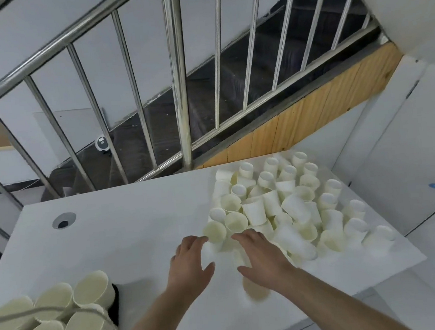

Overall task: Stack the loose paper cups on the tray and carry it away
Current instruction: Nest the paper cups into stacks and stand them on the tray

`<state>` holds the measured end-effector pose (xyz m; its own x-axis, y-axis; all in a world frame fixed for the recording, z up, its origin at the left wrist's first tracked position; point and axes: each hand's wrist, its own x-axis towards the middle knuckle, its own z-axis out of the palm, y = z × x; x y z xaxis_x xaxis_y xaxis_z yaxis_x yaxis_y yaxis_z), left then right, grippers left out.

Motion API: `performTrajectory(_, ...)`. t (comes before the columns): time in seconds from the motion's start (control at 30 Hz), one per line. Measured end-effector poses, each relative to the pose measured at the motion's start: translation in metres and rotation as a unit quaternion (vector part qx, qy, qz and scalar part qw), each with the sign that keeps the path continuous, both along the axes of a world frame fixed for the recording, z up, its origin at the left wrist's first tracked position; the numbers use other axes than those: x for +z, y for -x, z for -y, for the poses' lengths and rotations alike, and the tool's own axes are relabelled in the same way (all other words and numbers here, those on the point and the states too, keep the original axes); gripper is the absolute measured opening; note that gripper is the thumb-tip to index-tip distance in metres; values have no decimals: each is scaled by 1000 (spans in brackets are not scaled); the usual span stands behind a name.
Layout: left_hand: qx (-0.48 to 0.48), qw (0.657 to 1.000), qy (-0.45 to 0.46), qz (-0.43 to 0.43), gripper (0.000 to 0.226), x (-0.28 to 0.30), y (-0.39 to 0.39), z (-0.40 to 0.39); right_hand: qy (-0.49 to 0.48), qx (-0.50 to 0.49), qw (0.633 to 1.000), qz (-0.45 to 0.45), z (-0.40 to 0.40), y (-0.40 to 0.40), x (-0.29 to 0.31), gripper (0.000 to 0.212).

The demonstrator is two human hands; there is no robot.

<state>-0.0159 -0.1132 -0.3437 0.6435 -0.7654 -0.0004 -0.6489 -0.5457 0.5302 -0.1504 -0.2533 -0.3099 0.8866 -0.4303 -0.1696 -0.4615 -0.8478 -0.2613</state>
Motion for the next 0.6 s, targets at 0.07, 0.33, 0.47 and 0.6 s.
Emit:
performTrajectory(0.07,-2,1000,4,-13,59,-4,-14,17,-4,-4,1000,-8,17,-15,-2,66)
performTrajectory(0.33,-15,999,-12,-50,65,-25,-60,58,0,-10,999,-42,67,-72,-18,63)
performTrajectory(0.47,-34,997,-43,-55,72,-34,-65,71,2,3,998,-66,78,-84,-32,66)
performTrajectory(0.6,-34,995,-76,-54,81,-43,-58,86,10,30,997,-77,85,-89,-36,66)
